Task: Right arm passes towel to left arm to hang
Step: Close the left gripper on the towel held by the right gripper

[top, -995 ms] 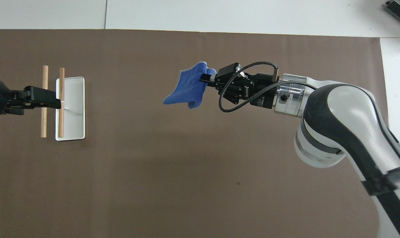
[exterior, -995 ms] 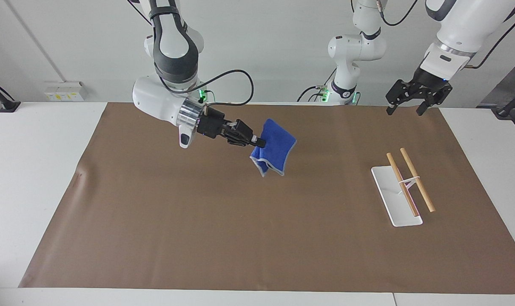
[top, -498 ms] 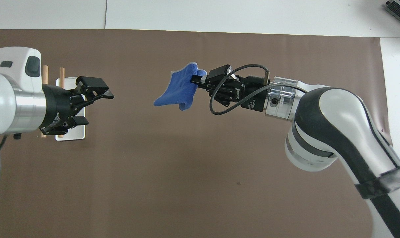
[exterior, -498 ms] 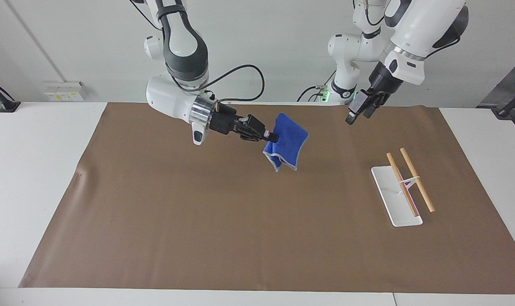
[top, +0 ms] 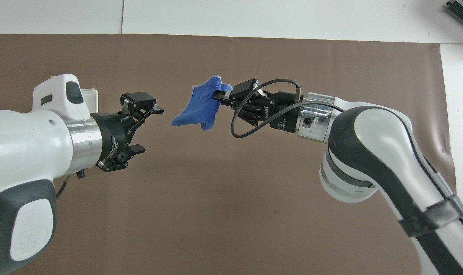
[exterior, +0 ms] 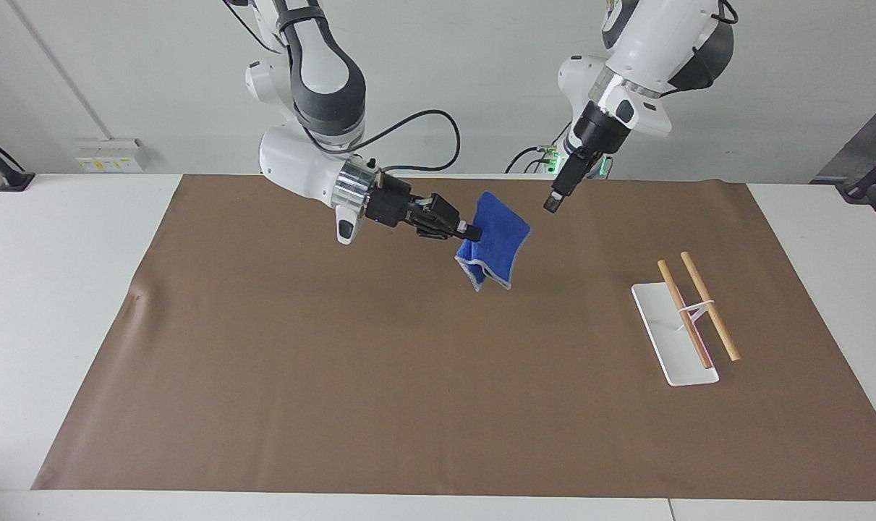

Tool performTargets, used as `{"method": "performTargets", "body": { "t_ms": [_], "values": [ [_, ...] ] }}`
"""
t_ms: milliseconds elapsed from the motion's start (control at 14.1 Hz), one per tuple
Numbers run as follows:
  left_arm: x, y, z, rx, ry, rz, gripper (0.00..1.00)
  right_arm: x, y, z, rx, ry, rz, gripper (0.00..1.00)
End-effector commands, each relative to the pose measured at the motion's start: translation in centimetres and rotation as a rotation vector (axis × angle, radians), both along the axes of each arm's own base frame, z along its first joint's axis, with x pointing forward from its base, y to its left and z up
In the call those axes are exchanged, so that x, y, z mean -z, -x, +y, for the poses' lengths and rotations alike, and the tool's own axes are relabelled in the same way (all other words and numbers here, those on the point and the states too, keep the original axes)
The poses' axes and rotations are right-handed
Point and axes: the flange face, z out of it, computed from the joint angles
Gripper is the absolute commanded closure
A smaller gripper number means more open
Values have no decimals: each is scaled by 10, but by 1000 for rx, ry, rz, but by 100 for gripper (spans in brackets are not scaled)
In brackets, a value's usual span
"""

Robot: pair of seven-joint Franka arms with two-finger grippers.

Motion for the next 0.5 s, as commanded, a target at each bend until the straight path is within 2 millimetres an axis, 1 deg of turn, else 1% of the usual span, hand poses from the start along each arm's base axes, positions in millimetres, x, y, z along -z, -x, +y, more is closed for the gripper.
{"method": "performTargets", "body": {
  "t_ms": [0, 142, 284, 355, 427],
  "values": [
    [6, 12, -2, -80, 79, 10, 0, 0, 0, 0, 20, -25, -21, 100],
    [10, 10, -3, -177, 125, 33, 0, 0, 0, 0, 23, -27, -21, 100],
    [22, 15, -15, -198, 131, 63, 0, 1, 0, -1, 24, -21, -21, 100],
    [29, 12, -19, -224, 147, 63, 0, 1, 0, -1, 23, -20, -21, 100],
    [33, 10, -28, -270, 182, 65, 0, 1, 0, -1, 23, -19, -21, 100]
  ]
}}
